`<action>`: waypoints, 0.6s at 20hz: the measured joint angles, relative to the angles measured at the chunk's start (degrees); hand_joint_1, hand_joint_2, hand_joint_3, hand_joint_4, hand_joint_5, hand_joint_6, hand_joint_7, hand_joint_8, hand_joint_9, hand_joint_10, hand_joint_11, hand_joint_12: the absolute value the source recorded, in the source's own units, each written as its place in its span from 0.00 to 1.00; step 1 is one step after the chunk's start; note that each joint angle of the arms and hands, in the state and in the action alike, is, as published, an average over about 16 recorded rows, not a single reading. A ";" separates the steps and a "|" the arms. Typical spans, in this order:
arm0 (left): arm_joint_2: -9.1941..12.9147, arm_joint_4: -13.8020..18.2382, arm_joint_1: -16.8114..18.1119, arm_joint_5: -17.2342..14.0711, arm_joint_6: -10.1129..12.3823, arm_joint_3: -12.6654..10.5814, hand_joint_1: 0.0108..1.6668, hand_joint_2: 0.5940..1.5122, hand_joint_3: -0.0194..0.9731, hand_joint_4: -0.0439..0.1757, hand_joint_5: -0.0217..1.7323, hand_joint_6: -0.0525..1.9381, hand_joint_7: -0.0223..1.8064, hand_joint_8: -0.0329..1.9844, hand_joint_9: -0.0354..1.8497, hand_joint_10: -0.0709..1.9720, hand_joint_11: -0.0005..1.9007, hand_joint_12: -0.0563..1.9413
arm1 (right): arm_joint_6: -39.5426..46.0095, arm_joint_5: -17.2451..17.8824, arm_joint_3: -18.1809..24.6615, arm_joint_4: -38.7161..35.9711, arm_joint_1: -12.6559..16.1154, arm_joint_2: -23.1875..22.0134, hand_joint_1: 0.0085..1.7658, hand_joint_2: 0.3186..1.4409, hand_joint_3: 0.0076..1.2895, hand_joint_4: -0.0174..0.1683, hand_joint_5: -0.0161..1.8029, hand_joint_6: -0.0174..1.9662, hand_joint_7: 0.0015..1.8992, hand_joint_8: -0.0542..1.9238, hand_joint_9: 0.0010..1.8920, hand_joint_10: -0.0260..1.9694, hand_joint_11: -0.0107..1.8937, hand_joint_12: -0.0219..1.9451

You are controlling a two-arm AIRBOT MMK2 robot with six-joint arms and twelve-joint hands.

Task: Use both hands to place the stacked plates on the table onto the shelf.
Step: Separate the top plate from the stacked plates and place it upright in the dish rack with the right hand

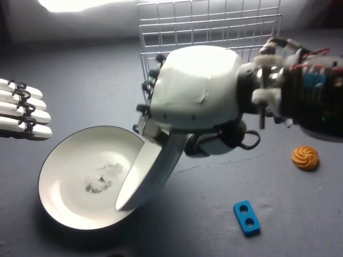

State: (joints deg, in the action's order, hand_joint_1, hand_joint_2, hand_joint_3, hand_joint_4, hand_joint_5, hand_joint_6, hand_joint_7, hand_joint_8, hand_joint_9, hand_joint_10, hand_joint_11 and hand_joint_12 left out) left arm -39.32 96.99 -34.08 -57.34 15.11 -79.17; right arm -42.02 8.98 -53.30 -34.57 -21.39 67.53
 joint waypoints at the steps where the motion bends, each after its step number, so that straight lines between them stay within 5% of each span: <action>1: 0.16 0.39 0.00 0.16 0.08 0.00 0.00 0.53 0.04 0.20 0.04 0.04 0.03 0.02 0.03 0.04 0.01 0.03 | 0.09 -0.35 0.34 0.87 0.59 -0.62 0.72 0.57 0.00 0.11 0.52 0.49 0.55 0.45 0.58 0.38 0.42 0.59; 12: 0.60 2.50 -0.11 1.71 0.10 -0.04 0.00 0.53 0.04 0.20 0.04 0.04 0.02 0.02 0.03 0.04 0.01 0.03 | 2.27 -4.72 2.92 10.05 8.22 -5.79 0.76 0.58 0.00 0.09 0.51 0.51 0.55 0.47 0.53 0.55 0.40 0.61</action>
State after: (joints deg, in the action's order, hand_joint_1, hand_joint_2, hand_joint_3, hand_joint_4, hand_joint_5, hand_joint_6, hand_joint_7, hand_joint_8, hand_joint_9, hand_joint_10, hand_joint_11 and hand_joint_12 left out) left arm -38.72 99.49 -34.20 -55.64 15.21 -79.21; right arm -39.76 4.26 -50.38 -24.52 -13.17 61.74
